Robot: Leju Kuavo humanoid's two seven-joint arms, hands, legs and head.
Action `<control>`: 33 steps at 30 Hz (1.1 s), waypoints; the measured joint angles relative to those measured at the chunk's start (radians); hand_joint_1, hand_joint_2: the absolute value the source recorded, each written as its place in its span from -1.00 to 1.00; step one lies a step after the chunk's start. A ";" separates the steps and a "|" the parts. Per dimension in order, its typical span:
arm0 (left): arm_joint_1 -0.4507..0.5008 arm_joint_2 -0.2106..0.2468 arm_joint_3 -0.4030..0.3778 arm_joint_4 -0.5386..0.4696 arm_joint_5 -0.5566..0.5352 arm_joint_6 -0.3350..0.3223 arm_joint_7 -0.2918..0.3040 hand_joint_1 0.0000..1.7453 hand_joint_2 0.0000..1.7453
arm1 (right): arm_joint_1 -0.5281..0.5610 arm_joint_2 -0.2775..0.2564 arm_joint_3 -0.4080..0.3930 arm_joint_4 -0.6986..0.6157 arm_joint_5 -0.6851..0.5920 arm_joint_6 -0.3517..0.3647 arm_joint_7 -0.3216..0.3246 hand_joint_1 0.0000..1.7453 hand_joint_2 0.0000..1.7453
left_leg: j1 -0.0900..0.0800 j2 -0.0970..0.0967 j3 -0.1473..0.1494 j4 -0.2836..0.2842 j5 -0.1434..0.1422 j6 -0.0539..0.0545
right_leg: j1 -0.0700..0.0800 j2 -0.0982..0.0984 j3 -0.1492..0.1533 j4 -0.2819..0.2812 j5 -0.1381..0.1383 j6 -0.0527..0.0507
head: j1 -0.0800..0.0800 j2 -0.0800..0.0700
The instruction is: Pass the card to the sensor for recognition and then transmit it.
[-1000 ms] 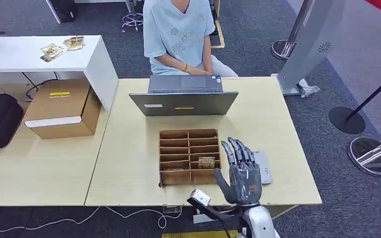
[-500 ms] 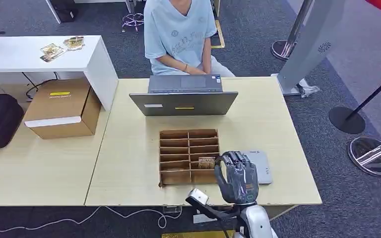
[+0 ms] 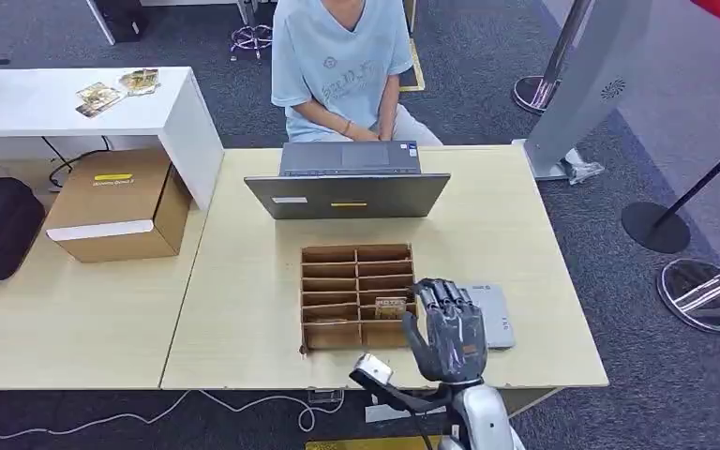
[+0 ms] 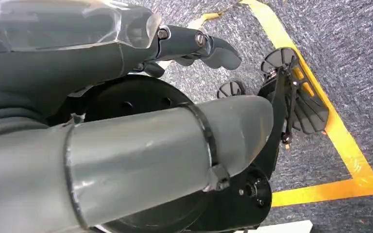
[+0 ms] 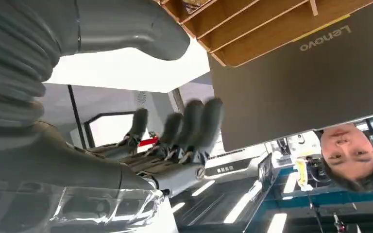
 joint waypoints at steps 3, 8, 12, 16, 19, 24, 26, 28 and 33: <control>0.000 0.000 0.000 0.000 0.000 0.000 0.000 -1.00 -1.00 | -0.005 0.000 0.000 0.009 0.000 0.002 0.000 -0.20 1.00 | 0.000 0.000 0.000 0.000 0.000 0.000 | 0.000 0.000 0.000 0.000 0.000 0.000 | 0.000 0.000; 0.000 0.000 0.000 0.000 -0.001 0.000 0.000 -1.00 -1.00 | -0.017 0.000 0.001 0.029 -0.011 0.003 -0.002 -0.02 1.00 | 0.000 0.000 0.000 0.000 0.000 0.000 | 0.000 0.000 0.000 0.000 0.000 0.000 | 0.000 0.000; 0.000 0.000 0.000 0.000 -0.002 0.000 0.000 -1.00 -1.00 | -0.024 0.000 0.002 0.042 -0.012 0.003 -0.003 0.00 1.00 | 0.000 0.000 0.000 0.000 0.000 0.000 | 0.000 0.000 0.000 0.000 0.000 0.000 | 0.000 0.000; 0.000 0.000 0.000 0.000 -0.002 0.000 -0.001 -1.00 -1.00 | -0.029 0.000 0.003 0.053 -0.014 0.003 -0.003 -0.04 1.00 | 0.000 0.000 0.000 0.000 0.000 0.000 | 0.000 0.000 0.000 0.000 0.000 0.000 | 0.000 0.000; 0.000 0.000 0.000 0.000 -0.004 0.000 -0.001 -1.00 -1.00 | -0.033 0.000 0.003 0.063 -0.018 0.006 -0.003 -0.12 1.00 | 0.000 0.000 0.000 0.000 0.000 0.000 | 0.000 0.000 0.000 0.000 0.000 0.000 | 0.000 0.000; 0.001 0.000 0.000 0.000 -0.005 0.000 -0.001 -1.00 -1.00 | -0.046 0.001 0.006 0.085 -0.020 0.010 -0.004 -0.22 1.00 | 0.000 0.000 0.000 0.000 0.000 0.000 | 0.000 0.000 0.000 0.000 0.000 0.000 | 0.000 0.000; 0.001 0.000 0.000 0.000 -0.007 0.000 -0.001 -1.00 -1.00 | -0.052 0.003 0.008 0.093 -0.024 0.011 -0.004 -0.18 1.00 | 0.000 0.000 0.000 0.000 0.000 0.000 | 0.000 0.000 0.000 0.000 0.000 0.000 | 0.000 0.000; 0.001 0.000 0.000 0.000 -0.008 0.000 -0.001 -1.00 -1.00 | -0.058 0.006 0.009 0.100 -0.029 0.011 -0.004 -0.24 1.00 | 0.000 0.000 0.000 0.000 0.000 0.000 | 0.000 0.000 0.000 0.000 0.000 0.000 | 0.000 0.000; 0.001 0.001 0.000 0.000 -0.009 -0.004 -0.001 -1.00 -1.00 | -0.065 0.006 0.009 0.116 -0.029 0.010 -0.002 -0.26 1.00 | 0.000 0.000 0.000 0.000 0.000 0.000 | 0.000 0.000 0.000 0.000 0.000 0.000 | 0.000 0.000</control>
